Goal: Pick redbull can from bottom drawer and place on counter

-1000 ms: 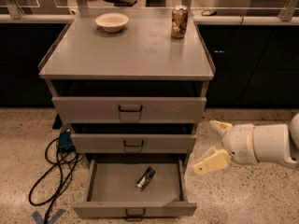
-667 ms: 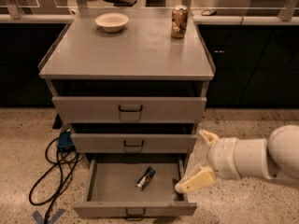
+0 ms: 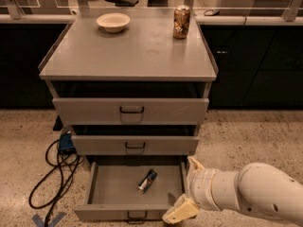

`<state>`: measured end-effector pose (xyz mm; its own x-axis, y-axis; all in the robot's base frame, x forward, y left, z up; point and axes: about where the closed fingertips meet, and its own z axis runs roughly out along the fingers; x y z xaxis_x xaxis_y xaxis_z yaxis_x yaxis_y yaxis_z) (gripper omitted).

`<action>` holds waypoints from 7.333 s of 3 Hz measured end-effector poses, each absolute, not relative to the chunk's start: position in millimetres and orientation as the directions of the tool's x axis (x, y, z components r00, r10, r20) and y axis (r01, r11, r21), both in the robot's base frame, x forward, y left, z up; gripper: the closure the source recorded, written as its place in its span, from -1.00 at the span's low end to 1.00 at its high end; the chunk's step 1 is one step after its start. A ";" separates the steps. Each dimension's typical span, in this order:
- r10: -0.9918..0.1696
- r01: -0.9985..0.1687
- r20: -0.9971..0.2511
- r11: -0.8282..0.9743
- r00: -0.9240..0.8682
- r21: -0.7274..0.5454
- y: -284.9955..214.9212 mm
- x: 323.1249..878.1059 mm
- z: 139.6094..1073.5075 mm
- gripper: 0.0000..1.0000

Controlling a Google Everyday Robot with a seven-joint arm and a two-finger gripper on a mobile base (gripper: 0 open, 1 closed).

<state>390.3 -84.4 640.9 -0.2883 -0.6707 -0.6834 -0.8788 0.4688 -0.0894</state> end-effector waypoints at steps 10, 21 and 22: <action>-0.674 -0.834 -0.570 0.551 -0.470 0.036 -90.1 569.0 393.9 -1.00; -0.317 -0.923 -0.905 0.347 -0.283 0.167 -61.8 566.6 245.8 -1.00; -0.323 -0.918 -0.906 0.369 -0.272 0.144 -46.9 582.2 228.5 -1.00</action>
Offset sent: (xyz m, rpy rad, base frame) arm 0.0369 0.0041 -0.0604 0.0512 -0.0439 0.1564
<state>582.2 -46.9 228.5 -0.2723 -0.3232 -0.9063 -0.9180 0.3694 0.1440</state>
